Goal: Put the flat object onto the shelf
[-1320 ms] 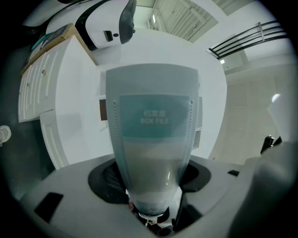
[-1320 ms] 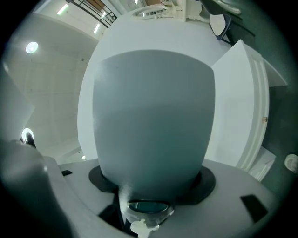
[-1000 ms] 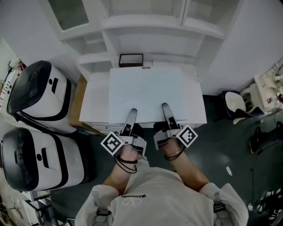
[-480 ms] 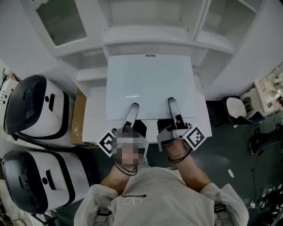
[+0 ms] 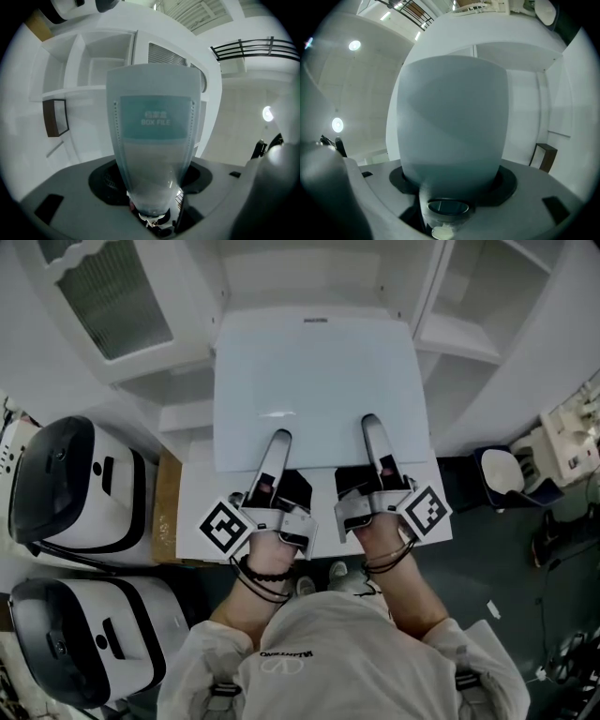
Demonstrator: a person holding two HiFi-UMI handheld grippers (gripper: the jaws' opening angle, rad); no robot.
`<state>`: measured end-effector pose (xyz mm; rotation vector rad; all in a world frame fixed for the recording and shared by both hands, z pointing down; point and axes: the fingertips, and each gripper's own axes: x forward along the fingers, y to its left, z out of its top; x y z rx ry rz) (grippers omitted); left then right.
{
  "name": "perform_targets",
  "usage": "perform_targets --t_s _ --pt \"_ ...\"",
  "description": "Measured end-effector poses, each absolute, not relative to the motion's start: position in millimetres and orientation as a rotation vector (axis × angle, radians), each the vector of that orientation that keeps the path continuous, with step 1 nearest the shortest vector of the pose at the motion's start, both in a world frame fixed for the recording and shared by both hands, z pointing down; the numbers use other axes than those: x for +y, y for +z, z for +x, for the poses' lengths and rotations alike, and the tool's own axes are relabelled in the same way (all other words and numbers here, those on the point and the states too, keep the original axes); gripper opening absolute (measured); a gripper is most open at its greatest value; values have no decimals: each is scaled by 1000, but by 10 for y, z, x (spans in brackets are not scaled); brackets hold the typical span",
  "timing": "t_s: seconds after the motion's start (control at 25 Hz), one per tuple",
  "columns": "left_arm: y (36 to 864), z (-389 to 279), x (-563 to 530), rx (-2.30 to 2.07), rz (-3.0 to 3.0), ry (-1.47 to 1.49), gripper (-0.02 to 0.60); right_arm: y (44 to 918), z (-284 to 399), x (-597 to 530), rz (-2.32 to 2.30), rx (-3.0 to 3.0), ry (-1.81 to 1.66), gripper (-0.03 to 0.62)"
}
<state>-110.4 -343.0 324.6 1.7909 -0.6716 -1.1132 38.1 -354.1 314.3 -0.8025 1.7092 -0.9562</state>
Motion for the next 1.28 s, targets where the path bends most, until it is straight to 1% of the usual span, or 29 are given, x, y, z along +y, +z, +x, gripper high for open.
perform_targets --t_s 0.44,0.96,1.28 --pt "2964 -948 -4073 -759 1771 -1119 279 2888 551 -4280 -780 1711 -1021 305" --pt "2850 -1018 -4700 -819 1712 -1133 288 2825 470 -4893 -838 1662 -1142 307" --pt "2744 -1017 -5086 -859 1742 -1088 311 2719 460 -5303 -889 1622 -1209 315"
